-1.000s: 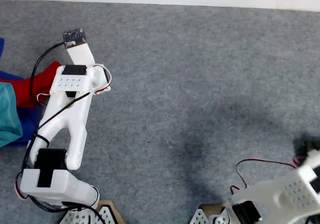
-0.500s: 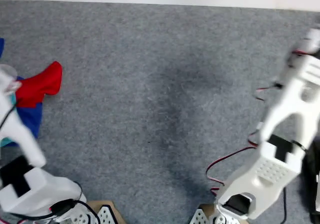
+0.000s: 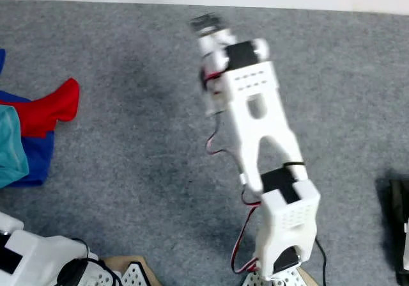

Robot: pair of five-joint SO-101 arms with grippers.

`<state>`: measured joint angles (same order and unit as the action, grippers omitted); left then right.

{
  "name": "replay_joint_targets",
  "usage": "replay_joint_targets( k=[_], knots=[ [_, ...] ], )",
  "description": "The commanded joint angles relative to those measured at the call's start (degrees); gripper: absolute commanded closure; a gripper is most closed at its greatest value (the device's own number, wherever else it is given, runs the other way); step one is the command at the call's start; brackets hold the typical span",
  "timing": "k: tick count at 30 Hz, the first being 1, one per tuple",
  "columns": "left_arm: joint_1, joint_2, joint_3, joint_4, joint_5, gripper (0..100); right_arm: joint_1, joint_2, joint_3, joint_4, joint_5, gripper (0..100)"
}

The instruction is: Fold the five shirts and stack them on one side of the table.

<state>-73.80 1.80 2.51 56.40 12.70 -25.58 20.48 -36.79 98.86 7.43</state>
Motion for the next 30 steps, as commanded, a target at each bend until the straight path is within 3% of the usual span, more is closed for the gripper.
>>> replay_joint_targets(
  k=[1, 4, 11, 24, 30],
  knots=[
    [2.1, 3.6, 2.6, -8.4, -2.1, 78, -1.6, -3.2, -0.2, -1.7, 0.7, 98.5],
    [4.9, 9.5, 2.8, -12.2, -2.1, 73, -2.8, -3.3, -0.2, -1.5, 0.7, 98.5],
    [10.2, 20.4, 2.3, -21.7, -2.1, 80, -8.8, -3.3, 2.6, -2.0, 1.1, 98.5],
    [16.7, 21.3, 0.7, -22.0, -2.0, 81, -9.8, -3.4, 14.5, -11.9, 0.7, 98.5],
    [20.9, 20.9, -0.4, -19.8, -2.0, 95, -9.8, -3.4, 18.2, -14.5, 0.7, 98.5]
  ],
)
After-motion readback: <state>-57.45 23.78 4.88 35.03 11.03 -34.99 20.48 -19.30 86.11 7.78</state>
